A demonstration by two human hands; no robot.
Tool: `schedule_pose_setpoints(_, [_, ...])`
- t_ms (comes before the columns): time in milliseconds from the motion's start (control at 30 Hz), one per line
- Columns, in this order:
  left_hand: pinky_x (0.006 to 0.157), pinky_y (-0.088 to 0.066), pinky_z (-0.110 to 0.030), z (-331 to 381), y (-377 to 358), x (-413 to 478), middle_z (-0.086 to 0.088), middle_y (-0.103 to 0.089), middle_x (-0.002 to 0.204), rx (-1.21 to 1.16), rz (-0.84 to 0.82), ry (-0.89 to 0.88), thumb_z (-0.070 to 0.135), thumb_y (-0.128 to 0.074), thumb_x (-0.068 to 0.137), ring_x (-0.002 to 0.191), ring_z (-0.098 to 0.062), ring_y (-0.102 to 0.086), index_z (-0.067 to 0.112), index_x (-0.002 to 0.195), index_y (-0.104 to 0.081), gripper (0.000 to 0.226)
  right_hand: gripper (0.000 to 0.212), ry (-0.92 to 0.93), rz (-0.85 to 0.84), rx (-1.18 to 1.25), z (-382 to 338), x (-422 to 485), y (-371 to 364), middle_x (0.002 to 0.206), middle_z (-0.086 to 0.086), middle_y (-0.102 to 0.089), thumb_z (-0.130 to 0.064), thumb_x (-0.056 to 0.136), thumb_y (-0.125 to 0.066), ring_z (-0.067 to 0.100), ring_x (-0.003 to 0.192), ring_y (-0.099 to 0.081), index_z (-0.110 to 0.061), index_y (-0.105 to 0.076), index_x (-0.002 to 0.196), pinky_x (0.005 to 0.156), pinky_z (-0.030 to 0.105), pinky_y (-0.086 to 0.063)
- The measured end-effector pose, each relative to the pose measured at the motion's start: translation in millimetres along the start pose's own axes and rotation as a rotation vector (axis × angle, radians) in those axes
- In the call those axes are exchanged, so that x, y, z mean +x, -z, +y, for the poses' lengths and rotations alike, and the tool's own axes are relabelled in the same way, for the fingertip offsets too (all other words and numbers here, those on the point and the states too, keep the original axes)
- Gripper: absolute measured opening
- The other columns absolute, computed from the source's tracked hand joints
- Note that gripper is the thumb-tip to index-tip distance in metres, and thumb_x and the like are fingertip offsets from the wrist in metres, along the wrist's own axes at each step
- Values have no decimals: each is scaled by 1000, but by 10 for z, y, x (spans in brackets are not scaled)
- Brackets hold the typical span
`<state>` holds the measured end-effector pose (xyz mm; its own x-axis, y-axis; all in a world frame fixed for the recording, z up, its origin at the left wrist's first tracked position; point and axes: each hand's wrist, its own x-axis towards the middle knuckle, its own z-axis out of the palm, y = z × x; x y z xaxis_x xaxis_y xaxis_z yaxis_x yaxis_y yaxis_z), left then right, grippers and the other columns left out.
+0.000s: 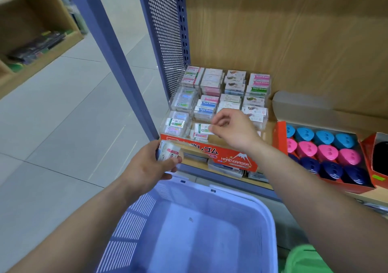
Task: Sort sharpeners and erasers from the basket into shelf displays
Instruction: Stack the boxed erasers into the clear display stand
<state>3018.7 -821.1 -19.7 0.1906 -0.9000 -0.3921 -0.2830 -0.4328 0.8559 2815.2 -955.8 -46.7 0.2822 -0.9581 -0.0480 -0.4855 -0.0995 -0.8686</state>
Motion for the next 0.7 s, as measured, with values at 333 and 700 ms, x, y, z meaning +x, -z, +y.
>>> schedule_pose_setpoints(333, [68,-59,-22,-62,150,16,-10,-71,90,-180,100,-11,6,-70,91,75,-16,-74,5,113,-67,21,14,127,-261,-564,71,398,-332,89,-10,-70,-18,91,-62,15,92,-67,-19,-76,92,84,35,-56])
schedule_pose_setpoints(700, [64,-58,-22,79,39,-1,-14,-75,92,-269,70,-31,2,-78,83,73,-20,-74,7,110,-68,29,18,81,-248,57,-344,-163,-169,96,-13,-74,-30,97,-64,7,70,-67,-28,-75,111,66,23,-50])
